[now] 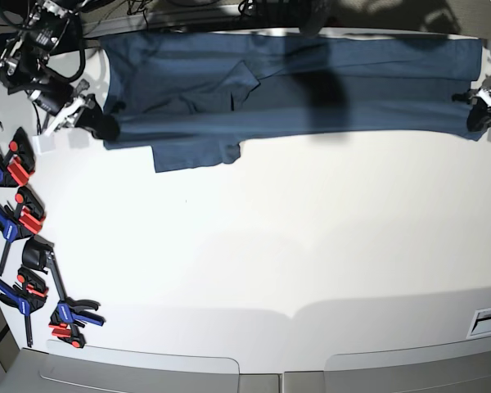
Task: Fold the T-shirt properly
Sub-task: 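Pull both grippers back, folding the shirt body toward the robot, then open both grippers and release the folded edge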
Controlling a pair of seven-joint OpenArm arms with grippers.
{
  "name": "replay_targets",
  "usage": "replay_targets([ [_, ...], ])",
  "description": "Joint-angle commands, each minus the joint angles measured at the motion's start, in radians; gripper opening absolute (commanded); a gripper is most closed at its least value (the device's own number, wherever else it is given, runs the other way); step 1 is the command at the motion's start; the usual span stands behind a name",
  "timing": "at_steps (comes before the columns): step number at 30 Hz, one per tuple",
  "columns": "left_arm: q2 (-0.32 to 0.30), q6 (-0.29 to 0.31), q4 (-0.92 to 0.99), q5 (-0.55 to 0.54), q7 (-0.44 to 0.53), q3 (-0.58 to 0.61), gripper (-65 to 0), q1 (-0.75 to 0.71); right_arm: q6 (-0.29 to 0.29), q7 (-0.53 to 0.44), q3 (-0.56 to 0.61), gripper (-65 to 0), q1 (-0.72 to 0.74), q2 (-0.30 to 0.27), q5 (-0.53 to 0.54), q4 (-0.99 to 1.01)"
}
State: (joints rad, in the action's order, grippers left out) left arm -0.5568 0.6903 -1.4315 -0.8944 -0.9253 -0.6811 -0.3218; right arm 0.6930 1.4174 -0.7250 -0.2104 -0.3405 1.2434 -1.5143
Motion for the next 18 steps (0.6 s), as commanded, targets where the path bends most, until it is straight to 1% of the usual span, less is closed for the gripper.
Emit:
replay_targets([
  [1,-0.026,0.006,-0.019,-0.016,-0.001,-0.012,-65.0,0.003,0.005,-0.021,-0.009,-65.0,-0.003,-0.019,0.024,-0.018],
  [11,-0.026,0.006,-0.018,-0.016,-0.119,-0.012,-65.0,0.000,0.005,-0.021,-0.009,-65.0,-0.070,-0.019,0.013,-0.018],
  [15,-0.026,0.006,-0.018,-0.016,-0.121,-0.012,-65.0,-0.026,0.005,-0.021,-0.008,-65.0,-0.073,-0.016,-0.044,-0.018],
  [18,-0.025,0.006,-0.018,-0.016,-0.098,-0.012,-65.0,-0.047,0.005,-0.021,-0.008,-65.0,-0.072,-0.017,-0.076,-0.018],
])
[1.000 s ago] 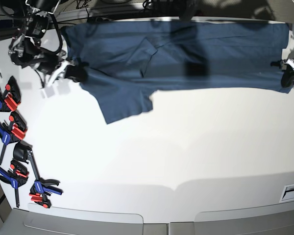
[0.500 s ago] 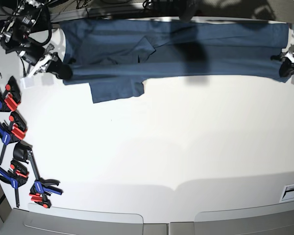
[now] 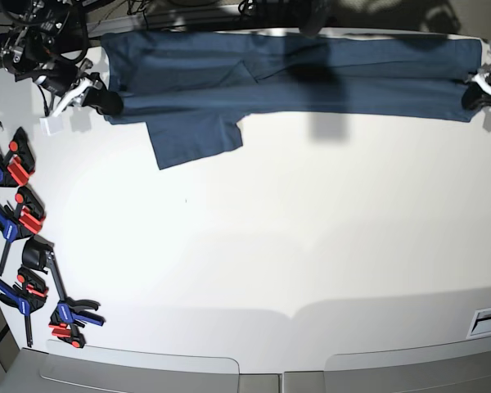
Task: Fold the T-shirt properly
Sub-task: 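Open both grippers and release the folded edge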
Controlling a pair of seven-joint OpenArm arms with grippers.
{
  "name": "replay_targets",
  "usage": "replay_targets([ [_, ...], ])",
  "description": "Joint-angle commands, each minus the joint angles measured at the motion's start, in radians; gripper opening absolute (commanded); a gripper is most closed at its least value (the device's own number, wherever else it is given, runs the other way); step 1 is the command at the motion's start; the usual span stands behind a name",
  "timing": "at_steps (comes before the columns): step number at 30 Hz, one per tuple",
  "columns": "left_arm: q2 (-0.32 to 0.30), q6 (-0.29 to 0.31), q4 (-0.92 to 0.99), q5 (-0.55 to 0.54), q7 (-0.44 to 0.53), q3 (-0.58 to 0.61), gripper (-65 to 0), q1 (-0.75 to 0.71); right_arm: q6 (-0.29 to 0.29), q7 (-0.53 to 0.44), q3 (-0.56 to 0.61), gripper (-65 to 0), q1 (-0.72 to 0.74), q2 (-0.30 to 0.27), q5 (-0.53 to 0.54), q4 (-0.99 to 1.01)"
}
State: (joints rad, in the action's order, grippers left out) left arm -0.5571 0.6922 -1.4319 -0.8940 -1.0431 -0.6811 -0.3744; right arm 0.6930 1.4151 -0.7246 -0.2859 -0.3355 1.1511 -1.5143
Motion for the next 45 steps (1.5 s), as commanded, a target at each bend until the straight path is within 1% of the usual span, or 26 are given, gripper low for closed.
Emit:
replay_targets([
  [1,-0.025,0.004,-0.018,-0.016,0.025,-0.012,-65.0,0.000,0.005,-0.019,-0.008,-65.0,0.003,-0.022,0.012,-0.018],
  [10,-0.025,0.004,-0.018,-0.016,0.049,-0.012,-65.0,-0.005,0.005,-0.019,-0.008,-65.0,0.003,-0.022,0.000,-0.018],
  [11,-0.025,0.004,-0.018,-0.016,0.049,-0.012,-65.0,-0.005,0.005,-0.019,-0.008,-63.7,0.003,-0.022,-0.011,-0.018],
  [12,-0.025,0.004,-0.018,-0.016,0.049,-0.012,-64.0,-0.005,0.005,-0.019,-0.008,-57.9,0.003,-0.022,-0.026,-0.018],
  [13,-0.025,0.004,-0.018,-0.016,0.048,-0.012,-58.7,-0.005,0.005,-0.019,-0.008,-52.7,0.003,-0.022,-0.034,-0.018],
  [14,-0.025,0.004,-0.018,-0.016,0.049,-0.012,-54.2,-0.005,0.005,-0.019,-0.008,-49.1,0.003,-0.022,-0.040,-0.018],
  [15,-0.026,0.004,-0.018,-0.016,0.049,-0.012,-51.1,-0.005,0.005,-0.019,-0.008,-47.3,0.003,-0.022,-0.043,-0.018],
  [17,-0.029,0.004,-0.018,-0.017,0.049,-0.012,-48.5,-0.005,0.005,-0.019,-0.008,-47.1,0.003,-0.023,-0.044,-0.018],
  [20,-0.050,0.004,-0.018,-0.017,0.049,-0.012,-48.6,-0.005,0.005,-0.019,-0.009,-47.1,0.003,-0.026,-0.045,-0.018],
  [22,-0.075,0.004,-0.019,-0.026,0.053,-0.012,-48.6,-0.005,0.005,-0.019,-0.011,-47.1,0.004,-0.034,-0.045,-0.018],
  [25,-0.122,0.004,-0.019,-0.088,0.054,-0.014,-48.6,-0.005,0.005,-0.019,-0.011,-47.1,0.006,-0.063,-0.044,-0.018],
  [27,-0.147,0.004,-0.019,-0.125,0.074,-0.024,-48.6,-0.005,0.005,-0.019,-0.014,-47.1,0.014,-0.080,-0.043,-0.018],
  [30,-0.158,0.004,-0.021,-0.145,0.105,-0.069,-48.6,0.000,0.005,-0.026,-0.021,-47.1,0.040,-0.097,-0.045,-0.018],
  [33,-0.158,0.004,-0.021,-0.167,0.148,-0.137,-48.6,0.000,0.005,-0.054,-0.029,-47.1,0.084,-0.095,-0.045,-0.018],
  [37,-0.158,0.004,-0.021,-0.167,0.193,-0.219,-48.6,0.000,0.005,-0.100,-0.029,-47.1,0.161,-0.089,-0.047,-0.018],
  [38,-0.158,0.004,-0.021,-0.167,0.195,-0.233,-48.6,0.000,0.005,-0.105,-0.029,-47.1,0.183,-0.087,-0.060,-0.018],
  [40,-0.158,0.004,-0.021,-0.166,0.196,-0.251,-48.6,0.000,0.005,-0.121,-0.028,-47.1,0.226,-0.083,-0.121,-0.018],
  [44,-0.155,0.004,-0.021,-0.167,0.198,-0.253,-48.6,0.000,0.005,-0.203,-0.027,-46.9,0.277,-0.054,-0.270,-0.017],
  [45,-0.154,0.004,-0.021,-0.167,0.198,-0.253,-48.6,0.000,0.005,-0.223,-0.023,-45.5,0.279,-0.046,-0.293,-0.017],
])
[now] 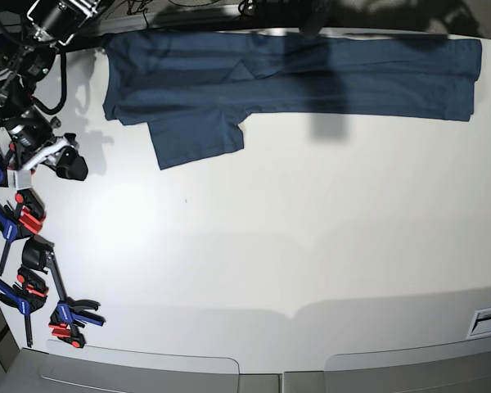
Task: Fold the T-shirt properly
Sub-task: 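Open both grippers and release the folded edge, then grasp the hanging sleeve with the right gripper and fold it onto the shirt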
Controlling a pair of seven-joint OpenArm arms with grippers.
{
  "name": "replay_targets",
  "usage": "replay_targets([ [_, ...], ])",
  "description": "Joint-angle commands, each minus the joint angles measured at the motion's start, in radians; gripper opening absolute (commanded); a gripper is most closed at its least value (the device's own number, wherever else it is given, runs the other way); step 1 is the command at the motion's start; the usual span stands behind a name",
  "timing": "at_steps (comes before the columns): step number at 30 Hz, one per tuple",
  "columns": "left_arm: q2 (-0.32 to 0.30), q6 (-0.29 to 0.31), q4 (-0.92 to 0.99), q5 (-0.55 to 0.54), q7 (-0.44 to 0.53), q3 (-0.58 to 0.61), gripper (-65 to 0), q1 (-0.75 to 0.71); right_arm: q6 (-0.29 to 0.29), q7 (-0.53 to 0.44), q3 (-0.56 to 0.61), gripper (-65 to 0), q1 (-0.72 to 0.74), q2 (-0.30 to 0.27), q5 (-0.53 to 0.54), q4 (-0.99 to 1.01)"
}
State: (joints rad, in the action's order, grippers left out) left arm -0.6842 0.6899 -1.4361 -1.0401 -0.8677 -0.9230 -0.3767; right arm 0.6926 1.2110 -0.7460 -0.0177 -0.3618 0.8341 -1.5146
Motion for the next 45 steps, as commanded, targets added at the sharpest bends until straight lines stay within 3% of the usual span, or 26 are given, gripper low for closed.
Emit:
replay_targets([
  [1,-0.028,0.006,-0.017,-0.021,0.023,-0.011,-48.6,0.002,0.006,-0.032,0.005,-43.0,0.012,-0.014,0.000,-0.016],
  [5,-0.028,0.006,-0.017,-0.020,0.025,-0.011,-48.6,0.002,0.006,-0.051,0.068,-33.3,0.011,0.017,-0.051,-0.011],
  [10,-0.028,0.006,-0.017,-0.020,0.024,-0.011,-48.6,0.002,0.006,-0.075,0.186,-33.4,0.012,0.077,-0.066,-0.006],
  [16,-0.027,0.006,-0.017,-0.019,0.024,-0.011,-48.6,-0.001,0.001,-0.202,0.294,-33.3,0.012,0.152,-0.269,-0.006],
  [20,-0.027,0.006,-0.017,-0.019,0.024,-0.011,-48.6,0.000,-0.078,-0.261,0.309,-33.4,0.012,0.165,-0.353,-0.006],
  [24,-0.027,0.006,-0.017,-0.020,0.024,-0.011,-48.6,0.000,-0.146,-0.262,0.308,-33.4,0.012,0.165,-0.422,-0.005],
  [37,0.006,0.006,-0.017,-0.020,0.025,-0.011,-48.6,0.000,-0.142,-0.267,0.308,-33.4,0.012,0.166,-0.371,0.165],
  [45,0.008,0.006,-0.017,-0.020,0.025,-0.011,-48.6,0.000,-0.086,-0.200,0.308,-33.6,0.012,0.166,-0.220,0.165],
])
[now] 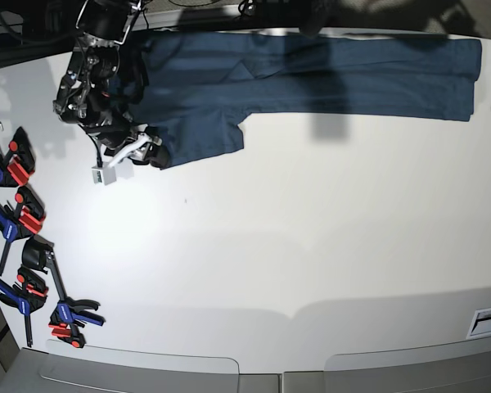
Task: Fold the T-shirt properly
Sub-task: 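Grasp the hanging sleeve with the right gripper and fold it onto the shirt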
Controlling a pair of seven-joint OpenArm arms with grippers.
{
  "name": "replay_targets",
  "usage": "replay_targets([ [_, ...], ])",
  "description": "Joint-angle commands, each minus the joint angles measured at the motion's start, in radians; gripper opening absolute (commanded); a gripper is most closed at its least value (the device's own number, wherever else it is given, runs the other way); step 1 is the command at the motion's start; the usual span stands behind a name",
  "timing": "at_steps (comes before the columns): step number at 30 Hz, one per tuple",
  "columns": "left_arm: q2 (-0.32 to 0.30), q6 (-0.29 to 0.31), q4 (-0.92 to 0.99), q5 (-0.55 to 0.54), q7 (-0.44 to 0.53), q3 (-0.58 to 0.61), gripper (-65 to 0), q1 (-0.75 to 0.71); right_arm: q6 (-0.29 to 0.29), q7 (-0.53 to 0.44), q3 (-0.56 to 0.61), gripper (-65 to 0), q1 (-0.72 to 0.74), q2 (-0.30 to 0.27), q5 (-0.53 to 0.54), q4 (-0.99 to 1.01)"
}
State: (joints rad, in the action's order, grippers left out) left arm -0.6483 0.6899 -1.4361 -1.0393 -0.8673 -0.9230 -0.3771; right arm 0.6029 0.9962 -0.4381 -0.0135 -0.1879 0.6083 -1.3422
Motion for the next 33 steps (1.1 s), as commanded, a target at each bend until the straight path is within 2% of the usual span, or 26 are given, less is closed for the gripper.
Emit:
replay_targets([
  [1,-0.028,0.006,-0.017,-0.021,0.024,-0.011,-48.6,0.000,0.007,0.019,0.000,-33.6,0.008,-0.008,0.010,-0.007],
  [9,-0.028,0.006,-0.017,-0.021,0.024,-0.011,-48.6,0.000,0.011,0.030,0.000,-33.6,0.008,-0.008,0.011,-0.007],
  [16,-0.028,0.006,-0.017,-0.021,0.024,-0.011,-48.6,0.000,0.040,0.097,0.000,-33.6,0.008,-0.008,0.097,-0.007],
  [20,-0.028,0.006,-0.017,-0.021,0.025,-0.011,-48.6,0.000,0.041,0.101,0.000,-34.3,0.008,-0.008,0.104,-0.007],
  [22,-0.028,0.006,-0.017,-0.021,0.025,-0.011,-48.6,0.000,0.041,0.101,0.000,-39.0,0.008,-0.008,0.104,-0.007],
  [30,-0.028,0.006,-0.017,-0.021,0.024,-0.011,-48.6,0.000,0.040,0.097,0.000,-65.0,0.020,-0.008,0.104,-0.007],
  [33,-0.028,0.006,-0.017,-0.021,0.024,-0.011,-48.6,0.000,0.040,0.108,0.000,-65.0,0.041,-0.009,0.111,-0.008],
])
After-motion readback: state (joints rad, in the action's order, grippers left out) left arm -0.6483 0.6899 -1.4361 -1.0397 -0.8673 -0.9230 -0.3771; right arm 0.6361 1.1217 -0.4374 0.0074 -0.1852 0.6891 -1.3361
